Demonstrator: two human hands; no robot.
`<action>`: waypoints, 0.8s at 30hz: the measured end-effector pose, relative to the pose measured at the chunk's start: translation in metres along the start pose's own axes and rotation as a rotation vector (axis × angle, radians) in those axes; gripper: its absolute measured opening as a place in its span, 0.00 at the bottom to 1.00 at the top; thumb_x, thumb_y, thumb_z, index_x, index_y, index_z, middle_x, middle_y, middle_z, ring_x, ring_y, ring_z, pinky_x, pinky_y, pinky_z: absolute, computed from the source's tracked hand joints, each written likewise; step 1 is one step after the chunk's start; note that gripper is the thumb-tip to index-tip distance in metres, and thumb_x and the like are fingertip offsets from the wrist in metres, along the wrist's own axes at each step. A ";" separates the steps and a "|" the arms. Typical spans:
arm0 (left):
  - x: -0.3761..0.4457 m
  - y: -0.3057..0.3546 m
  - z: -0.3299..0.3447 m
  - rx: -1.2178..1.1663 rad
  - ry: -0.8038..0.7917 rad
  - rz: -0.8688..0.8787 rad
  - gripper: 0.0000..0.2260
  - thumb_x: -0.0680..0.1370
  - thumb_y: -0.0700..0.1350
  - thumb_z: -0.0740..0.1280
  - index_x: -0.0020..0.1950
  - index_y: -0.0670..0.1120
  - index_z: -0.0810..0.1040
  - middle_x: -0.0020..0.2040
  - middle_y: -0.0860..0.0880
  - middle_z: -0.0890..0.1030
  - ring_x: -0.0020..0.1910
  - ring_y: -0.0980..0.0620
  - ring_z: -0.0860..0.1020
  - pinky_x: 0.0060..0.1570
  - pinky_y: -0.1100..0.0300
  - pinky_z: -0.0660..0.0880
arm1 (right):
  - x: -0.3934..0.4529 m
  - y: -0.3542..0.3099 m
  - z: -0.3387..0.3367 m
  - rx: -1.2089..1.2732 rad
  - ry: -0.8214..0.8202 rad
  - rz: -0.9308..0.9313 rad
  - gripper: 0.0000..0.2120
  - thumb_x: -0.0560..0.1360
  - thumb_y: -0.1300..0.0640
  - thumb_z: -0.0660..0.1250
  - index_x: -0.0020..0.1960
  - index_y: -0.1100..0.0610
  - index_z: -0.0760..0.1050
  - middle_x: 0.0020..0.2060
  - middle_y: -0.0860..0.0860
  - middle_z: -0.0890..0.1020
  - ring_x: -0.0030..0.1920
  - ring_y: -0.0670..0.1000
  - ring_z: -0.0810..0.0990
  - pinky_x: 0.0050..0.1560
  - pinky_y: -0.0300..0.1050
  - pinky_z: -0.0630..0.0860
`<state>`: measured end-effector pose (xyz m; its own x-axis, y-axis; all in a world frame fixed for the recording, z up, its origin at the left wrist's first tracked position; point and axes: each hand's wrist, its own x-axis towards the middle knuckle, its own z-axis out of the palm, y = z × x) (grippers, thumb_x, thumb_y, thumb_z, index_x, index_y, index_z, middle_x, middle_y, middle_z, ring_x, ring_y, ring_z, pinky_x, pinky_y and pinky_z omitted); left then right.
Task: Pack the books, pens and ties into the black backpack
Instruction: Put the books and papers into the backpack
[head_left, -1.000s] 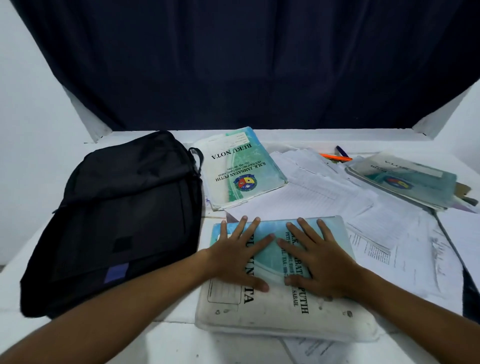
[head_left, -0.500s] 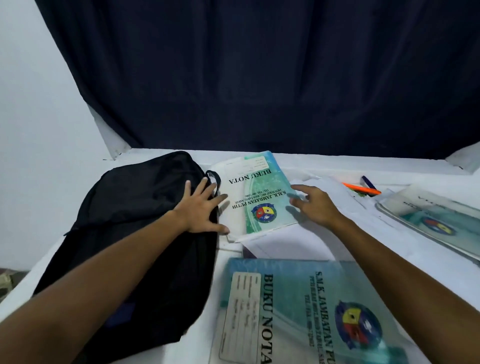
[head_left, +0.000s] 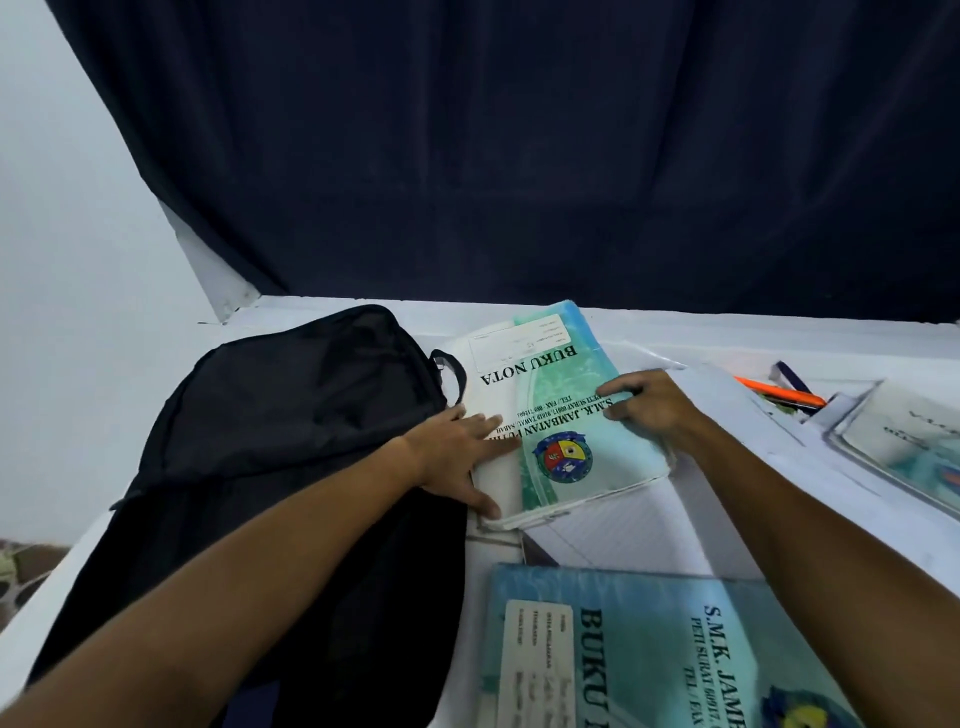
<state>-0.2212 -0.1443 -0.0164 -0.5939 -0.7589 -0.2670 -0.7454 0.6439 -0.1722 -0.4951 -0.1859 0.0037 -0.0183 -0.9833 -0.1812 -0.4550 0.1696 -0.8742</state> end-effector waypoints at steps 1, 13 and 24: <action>-0.001 -0.001 0.001 -0.002 0.010 0.006 0.45 0.71 0.74 0.60 0.80 0.54 0.48 0.80 0.42 0.51 0.78 0.47 0.55 0.76 0.49 0.47 | 0.001 -0.001 0.001 -0.003 0.016 -0.022 0.11 0.69 0.74 0.70 0.46 0.60 0.82 0.49 0.59 0.82 0.39 0.52 0.80 0.31 0.36 0.75; -0.007 0.010 -0.010 0.013 -0.080 0.016 0.44 0.72 0.72 0.61 0.80 0.56 0.45 0.80 0.44 0.47 0.79 0.46 0.51 0.76 0.46 0.45 | -0.030 0.000 -0.016 0.067 -0.188 0.109 0.26 0.69 0.78 0.66 0.64 0.61 0.76 0.58 0.57 0.80 0.53 0.57 0.79 0.62 0.55 0.75; -0.027 0.033 -0.100 -0.121 0.361 0.023 0.46 0.68 0.78 0.37 0.79 0.54 0.51 0.80 0.41 0.50 0.79 0.43 0.49 0.77 0.48 0.50 | -0.090 -0.017 -0.105 0.401 -0.182 -0.006 0.26 0.71 0.78 0.62 0.62 0.55 0.77 0.53 0.57 0.83 0.45 0.57 0.84 0.43 0.48 0.82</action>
<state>-0.2597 -0.1120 0.0798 -0.6630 -0.7437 0.0859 -0.7484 0.6613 -0.0511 -0.5791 -0.1077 0.0823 0.1572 -0.9627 -0.2204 -0.0721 0.2114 -0.9747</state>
